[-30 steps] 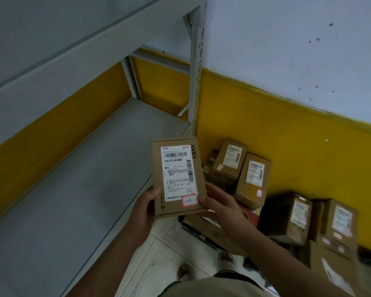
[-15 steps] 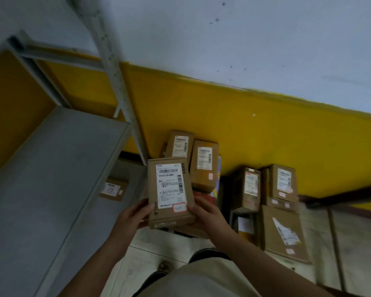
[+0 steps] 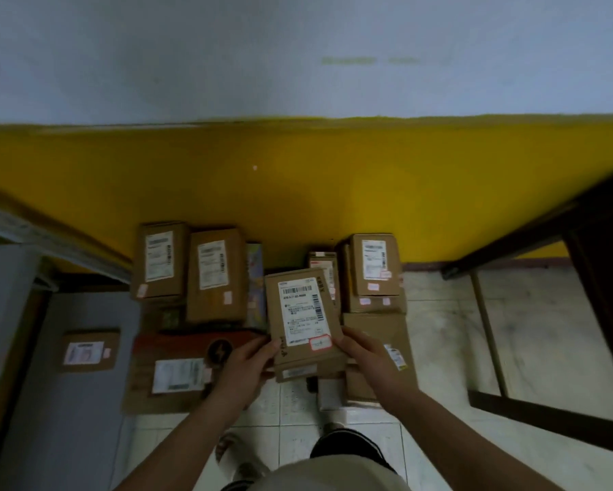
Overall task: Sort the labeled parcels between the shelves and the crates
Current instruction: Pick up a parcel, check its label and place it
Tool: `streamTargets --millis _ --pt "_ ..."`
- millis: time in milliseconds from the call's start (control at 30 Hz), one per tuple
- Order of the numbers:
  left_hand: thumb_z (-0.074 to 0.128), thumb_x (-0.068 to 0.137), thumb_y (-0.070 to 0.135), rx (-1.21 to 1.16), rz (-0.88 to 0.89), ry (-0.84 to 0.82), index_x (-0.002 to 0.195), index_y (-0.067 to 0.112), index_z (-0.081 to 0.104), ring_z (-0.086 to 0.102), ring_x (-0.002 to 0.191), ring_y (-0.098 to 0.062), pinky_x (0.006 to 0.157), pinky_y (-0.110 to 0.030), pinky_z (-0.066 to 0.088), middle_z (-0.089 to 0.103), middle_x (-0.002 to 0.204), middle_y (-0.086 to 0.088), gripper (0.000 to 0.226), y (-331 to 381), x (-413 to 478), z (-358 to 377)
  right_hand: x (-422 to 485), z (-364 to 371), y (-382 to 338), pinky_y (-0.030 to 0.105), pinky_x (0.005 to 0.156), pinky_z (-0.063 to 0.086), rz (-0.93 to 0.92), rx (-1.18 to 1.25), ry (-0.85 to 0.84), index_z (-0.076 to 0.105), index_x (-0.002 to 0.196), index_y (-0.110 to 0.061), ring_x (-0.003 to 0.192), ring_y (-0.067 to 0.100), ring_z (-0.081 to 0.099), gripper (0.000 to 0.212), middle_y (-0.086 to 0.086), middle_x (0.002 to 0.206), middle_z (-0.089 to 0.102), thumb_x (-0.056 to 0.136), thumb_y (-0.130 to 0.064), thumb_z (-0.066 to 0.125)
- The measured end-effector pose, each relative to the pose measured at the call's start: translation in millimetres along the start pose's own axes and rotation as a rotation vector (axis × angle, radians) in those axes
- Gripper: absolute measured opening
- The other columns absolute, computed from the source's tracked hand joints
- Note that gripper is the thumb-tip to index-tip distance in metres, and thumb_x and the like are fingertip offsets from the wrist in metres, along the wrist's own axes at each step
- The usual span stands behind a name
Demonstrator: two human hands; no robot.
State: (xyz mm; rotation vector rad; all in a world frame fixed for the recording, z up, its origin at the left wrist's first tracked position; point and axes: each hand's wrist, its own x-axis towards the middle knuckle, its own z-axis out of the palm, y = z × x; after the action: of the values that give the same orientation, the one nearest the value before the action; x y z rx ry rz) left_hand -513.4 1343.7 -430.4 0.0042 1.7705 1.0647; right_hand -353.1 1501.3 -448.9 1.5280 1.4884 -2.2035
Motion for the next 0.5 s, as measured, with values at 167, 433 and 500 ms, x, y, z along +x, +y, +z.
streamTargets --millis 167,433,500 --pt "0.051 0.104 0.032 0.155 0.001 -0.123 0.116 0.039 0.067 0.072 0.098 -0.005 0.082 -0.019 0.055 0.076 0.107 0.010 0.021 15.8 66.3 87.0 44.6 -78.0 3.5 0.029 0.093 0.054 -0.026 -0.036 0.089 0.069 0.118 -0.033 0.097 0.004 0.072 0.024 -0.015 0.103 0.076 0.100 -0.036 0.052" --pt "0.055 0.103 0.028 0.406 0.226 -0.161 0.131 0.036 0.061 0.064 0.109 0.000 0.094 -0.015 0.049 0.068 0.122 0.014 0.030 -15.1 216.3 171.3 178.7 -149.5 60.2 0.042 0.092 0.056 -0.121 -0.223 0.312 0.062 0.130 -0.037 0.101 0.012 0.070 0.031 -0.010 0.113 0.073 0.102 -0.038 0.049" --pt "0.057 0.102 0.028 0.399 0.279 -0.102 0.134 0.031 0.063 0.067 0.109 -0.003 0.094 -0.021 0.053 0.070 0.121 0.012 0.033 -16.9 248.9 187.5 209.3 -161.0 63.2 0.037 0.089 0.056 -0.172 -0.236 0.351 0.059 0.136 -0.032 0.102 0.013 0.069 0.035 -0.009 0.115 0.072 0.103 -0.030 0.049"
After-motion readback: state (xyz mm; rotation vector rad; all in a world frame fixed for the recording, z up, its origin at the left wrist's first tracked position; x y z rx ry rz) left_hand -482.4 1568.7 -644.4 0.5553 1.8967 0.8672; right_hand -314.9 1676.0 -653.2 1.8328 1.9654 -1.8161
